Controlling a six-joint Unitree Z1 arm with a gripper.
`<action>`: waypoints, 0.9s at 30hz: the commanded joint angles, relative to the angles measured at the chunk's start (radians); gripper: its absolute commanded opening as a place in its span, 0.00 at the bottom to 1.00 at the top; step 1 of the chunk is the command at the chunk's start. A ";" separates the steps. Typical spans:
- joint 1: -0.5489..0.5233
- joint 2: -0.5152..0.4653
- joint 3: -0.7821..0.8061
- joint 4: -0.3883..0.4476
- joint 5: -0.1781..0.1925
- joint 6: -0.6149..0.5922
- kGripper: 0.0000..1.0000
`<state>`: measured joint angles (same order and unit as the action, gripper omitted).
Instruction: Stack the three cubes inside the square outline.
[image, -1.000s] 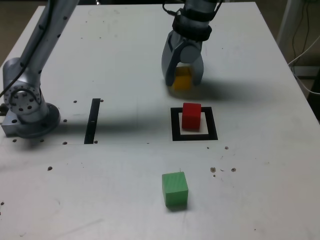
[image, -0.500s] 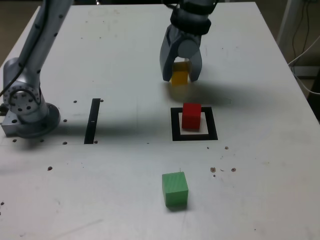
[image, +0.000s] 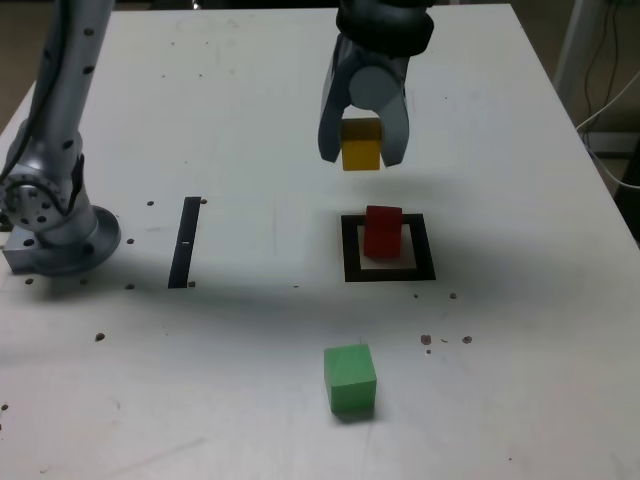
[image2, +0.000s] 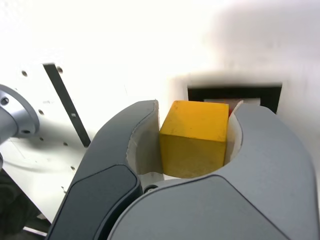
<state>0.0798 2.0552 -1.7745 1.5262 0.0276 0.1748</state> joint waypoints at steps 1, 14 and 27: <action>-0.036 -0.003 -0.012 0.005 -0.009 -0.017 0.27; -0.118 0.057 -0.048 -0.011 -0.038 -0.060 0.27; -0.117 0.095 -0.032 -0.042 -0.054 -0.058 0.27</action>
<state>-0.0383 2.1416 -1.8120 1.4898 -0.0237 0.1167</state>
